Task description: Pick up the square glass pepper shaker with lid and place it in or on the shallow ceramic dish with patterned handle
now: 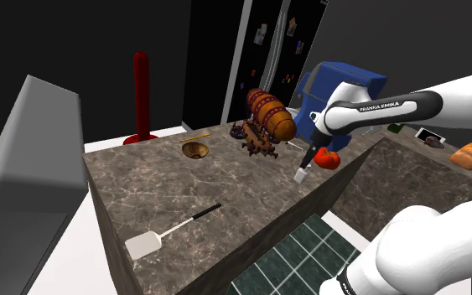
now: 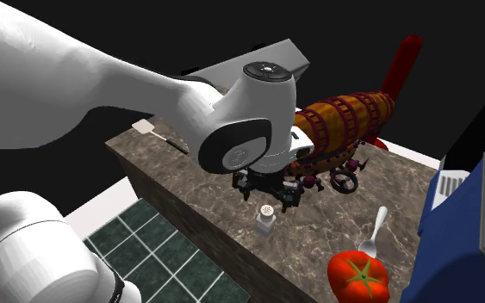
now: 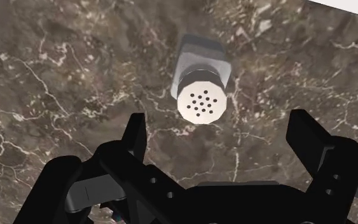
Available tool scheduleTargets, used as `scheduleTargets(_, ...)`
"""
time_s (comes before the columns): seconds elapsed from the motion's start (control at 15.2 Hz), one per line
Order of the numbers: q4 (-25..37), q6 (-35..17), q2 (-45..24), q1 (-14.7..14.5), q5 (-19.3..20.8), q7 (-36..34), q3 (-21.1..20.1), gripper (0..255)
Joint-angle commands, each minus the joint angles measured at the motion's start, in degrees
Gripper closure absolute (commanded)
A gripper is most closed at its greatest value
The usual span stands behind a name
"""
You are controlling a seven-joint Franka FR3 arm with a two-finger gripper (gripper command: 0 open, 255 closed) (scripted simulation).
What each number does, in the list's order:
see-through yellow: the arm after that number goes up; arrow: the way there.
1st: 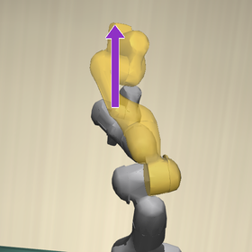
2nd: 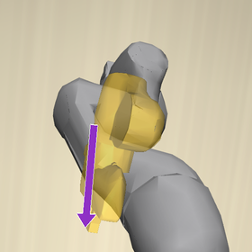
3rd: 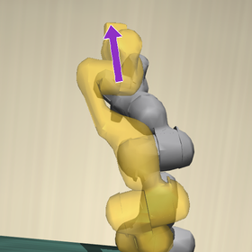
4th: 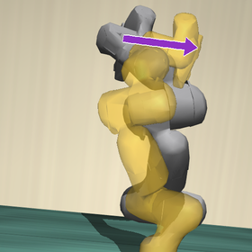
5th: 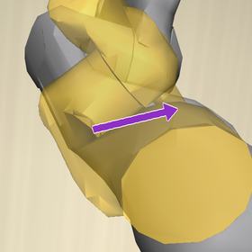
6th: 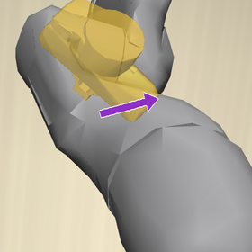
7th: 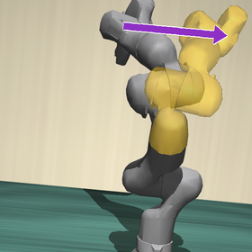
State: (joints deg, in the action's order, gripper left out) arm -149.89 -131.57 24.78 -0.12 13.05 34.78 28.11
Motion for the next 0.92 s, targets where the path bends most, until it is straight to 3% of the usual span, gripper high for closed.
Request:
scheduleTargets(0.0,0.39,-2.54,-2.26,-0.65,-0.86,2.0,1.57,0)
scheduleTargets(0.4,-1.46,-8.9,-6.94,-1.77,-2.22,3.21,3.23,0)
scheduleTargets(0.86,-1.46,-8.91,-6.94,-1.76,-2.23,3.22,3.23,0)
